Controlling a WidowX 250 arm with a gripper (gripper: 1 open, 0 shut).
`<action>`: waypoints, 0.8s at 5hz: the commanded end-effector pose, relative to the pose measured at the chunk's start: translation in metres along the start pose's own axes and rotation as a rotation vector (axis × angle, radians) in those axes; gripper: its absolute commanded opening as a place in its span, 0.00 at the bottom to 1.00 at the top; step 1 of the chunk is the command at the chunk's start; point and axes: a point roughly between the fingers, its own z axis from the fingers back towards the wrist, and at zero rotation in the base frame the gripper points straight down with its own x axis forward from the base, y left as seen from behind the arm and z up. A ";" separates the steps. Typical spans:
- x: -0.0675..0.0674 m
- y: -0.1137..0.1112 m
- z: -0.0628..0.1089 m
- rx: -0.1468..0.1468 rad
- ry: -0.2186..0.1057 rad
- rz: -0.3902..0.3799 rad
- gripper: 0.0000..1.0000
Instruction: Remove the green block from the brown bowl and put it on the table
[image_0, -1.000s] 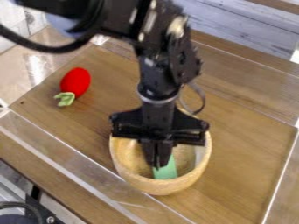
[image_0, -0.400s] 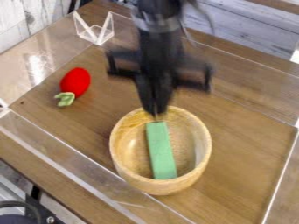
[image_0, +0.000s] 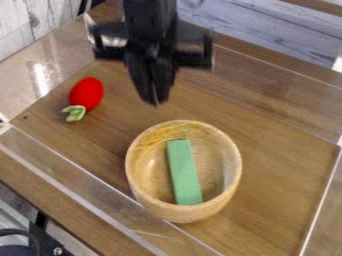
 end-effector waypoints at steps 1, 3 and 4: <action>-0.008 -0.008 -0.009 -0.007 -0.018 -0.010 1.00; -0.013 -0.011 -0.037 -0.036 -0.010 0.009 1.00; -0.015 -0.011 -0.050 -0.047 -0.007 0.019 1.00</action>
